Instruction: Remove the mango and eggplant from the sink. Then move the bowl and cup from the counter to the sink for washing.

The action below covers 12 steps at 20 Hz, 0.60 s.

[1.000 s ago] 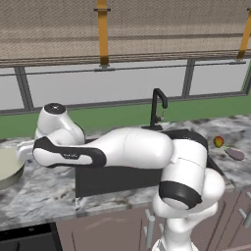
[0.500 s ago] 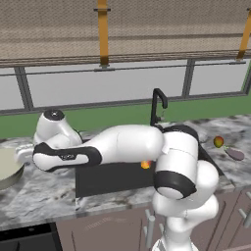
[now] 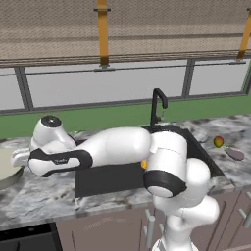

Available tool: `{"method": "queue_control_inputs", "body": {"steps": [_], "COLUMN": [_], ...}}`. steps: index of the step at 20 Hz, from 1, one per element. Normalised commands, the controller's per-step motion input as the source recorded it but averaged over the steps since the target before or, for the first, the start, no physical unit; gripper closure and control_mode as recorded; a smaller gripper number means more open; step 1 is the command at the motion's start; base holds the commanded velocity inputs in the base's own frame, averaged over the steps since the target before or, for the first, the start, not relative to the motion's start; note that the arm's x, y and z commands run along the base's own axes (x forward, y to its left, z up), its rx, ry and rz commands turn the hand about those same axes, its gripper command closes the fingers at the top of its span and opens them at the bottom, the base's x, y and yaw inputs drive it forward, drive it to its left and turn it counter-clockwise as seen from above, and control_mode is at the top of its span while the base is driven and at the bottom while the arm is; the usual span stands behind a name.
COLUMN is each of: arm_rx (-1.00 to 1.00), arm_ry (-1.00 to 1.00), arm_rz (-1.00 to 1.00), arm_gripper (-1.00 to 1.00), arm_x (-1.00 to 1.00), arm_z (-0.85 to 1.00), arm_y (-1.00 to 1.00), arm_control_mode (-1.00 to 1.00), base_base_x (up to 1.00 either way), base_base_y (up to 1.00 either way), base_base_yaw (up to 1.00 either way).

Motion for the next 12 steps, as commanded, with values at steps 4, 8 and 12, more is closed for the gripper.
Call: {"method": "queue_control_inputs", "body": {"steps": [4, 8, 12], "arm_rx": [0.00, 0.00, 0.00], "arm_ry": [0.01, 0.05, 0.04], "arm_rz": [0.00, 0.00, -0.01], "arm_gripper": [-1.00, -1.00, -1.00], "arm_x": [0.14, 0.12, 0.07], "arm_z": [0.00, 0.00, -0.02], "arm_y": [0.20, 0.19, 0.13], "arm_control_mode": [-1.00, -1.00, -1.00], "base_base_x": [0.00, 0.00, 0.00], "base_base_y": [0.00, 0.00, 0.00], "base_base_yaw": [0.00, 0.00, 0.00]}}
